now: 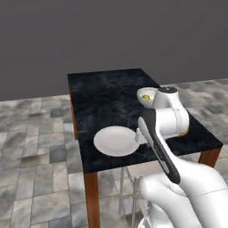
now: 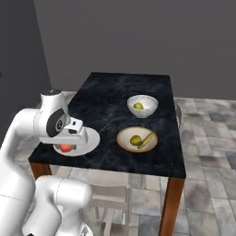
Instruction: Take the fruits from the plate on the dining counter and place two fruits in each bowl.
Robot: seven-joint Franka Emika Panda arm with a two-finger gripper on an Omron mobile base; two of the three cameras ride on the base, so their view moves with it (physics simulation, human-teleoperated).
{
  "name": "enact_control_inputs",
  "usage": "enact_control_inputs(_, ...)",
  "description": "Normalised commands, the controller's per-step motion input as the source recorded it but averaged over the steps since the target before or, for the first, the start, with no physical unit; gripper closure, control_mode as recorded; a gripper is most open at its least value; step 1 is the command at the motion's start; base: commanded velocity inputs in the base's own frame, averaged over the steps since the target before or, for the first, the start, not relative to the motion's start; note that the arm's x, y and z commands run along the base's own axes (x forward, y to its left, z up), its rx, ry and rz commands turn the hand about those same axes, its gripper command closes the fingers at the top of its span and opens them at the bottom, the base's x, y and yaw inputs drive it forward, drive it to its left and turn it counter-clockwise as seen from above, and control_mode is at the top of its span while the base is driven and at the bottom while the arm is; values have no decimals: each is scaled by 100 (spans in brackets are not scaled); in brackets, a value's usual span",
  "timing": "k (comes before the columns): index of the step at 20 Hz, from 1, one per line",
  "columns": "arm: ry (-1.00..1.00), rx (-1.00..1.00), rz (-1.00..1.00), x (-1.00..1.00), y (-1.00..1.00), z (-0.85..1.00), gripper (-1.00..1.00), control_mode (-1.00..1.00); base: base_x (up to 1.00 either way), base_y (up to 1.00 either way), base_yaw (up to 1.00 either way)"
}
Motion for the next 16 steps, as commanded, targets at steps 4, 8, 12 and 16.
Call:
enact_control_inputs(4, 0, 0, 0, 0, 0, 0, 100, 100, -60, -89, 0)
enact_control_inputs(8, 0, 0, 0, 0, 0, 0, 100, 100, -18, -97, 0)
enact_control_inputs(12, 0, 0, 0, 0, 0, 0, 100, 100, 19, -100, 1)
enact_control_inputs(16, 0, 0, 0, 0, 0, 0, 100, 100, 52, -100, 9)
